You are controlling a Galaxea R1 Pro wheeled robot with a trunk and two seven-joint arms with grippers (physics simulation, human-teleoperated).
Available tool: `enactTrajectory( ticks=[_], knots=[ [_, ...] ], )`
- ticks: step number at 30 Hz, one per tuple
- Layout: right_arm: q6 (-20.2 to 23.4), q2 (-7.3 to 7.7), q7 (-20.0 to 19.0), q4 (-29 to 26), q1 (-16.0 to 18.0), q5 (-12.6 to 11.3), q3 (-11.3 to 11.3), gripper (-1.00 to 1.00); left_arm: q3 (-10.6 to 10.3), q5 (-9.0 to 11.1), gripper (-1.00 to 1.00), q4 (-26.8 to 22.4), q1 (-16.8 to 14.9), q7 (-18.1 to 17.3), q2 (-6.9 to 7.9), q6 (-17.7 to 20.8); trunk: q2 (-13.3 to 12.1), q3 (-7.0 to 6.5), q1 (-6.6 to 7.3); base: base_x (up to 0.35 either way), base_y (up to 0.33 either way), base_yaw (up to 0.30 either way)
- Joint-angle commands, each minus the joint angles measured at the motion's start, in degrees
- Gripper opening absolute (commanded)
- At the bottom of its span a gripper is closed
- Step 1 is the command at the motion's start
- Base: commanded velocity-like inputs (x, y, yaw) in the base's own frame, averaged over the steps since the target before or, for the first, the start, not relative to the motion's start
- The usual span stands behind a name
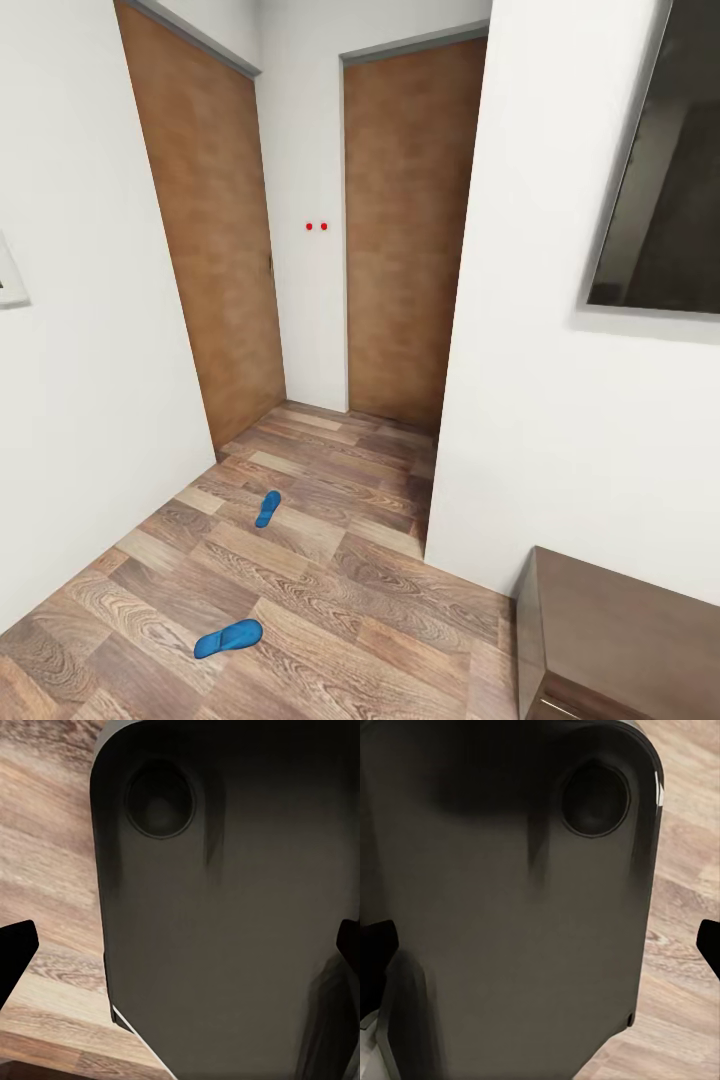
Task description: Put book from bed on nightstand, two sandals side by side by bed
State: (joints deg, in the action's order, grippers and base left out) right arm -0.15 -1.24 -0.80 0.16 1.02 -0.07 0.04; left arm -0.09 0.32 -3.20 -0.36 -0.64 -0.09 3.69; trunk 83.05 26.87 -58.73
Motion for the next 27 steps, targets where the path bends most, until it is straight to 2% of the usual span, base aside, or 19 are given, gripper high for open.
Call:
enactTrajectory(
  ticks=[1,9,27],
  knots=[
    [0.0,0.0,-0.1,0.0,0.0,0.0,0.0,1.0,0.0,0.0,1.0,-0.1,0.0,-0.1,0.02,0.3,0.0,0.06,0.0,0.0,0.0,0.0],
    [0.0,0.02,-0.2,0.0,0.0,-0.3,-0.2,1.0,0.0,0.0,1.0,-0.1,0.0,-0.1,0.03,0.4,0.0,0.06,0.0,0.0,0.0,-0.076],
    [0.0,0.02,-0.1,0.0,0.0,-0.3,-0.3,1.0,0.0,0.0,1.0,-0.1,0.0,-0.1,0.02,0.4,0.0,0.06,0.0,0.0,0.055,-0.188]
  ],
)
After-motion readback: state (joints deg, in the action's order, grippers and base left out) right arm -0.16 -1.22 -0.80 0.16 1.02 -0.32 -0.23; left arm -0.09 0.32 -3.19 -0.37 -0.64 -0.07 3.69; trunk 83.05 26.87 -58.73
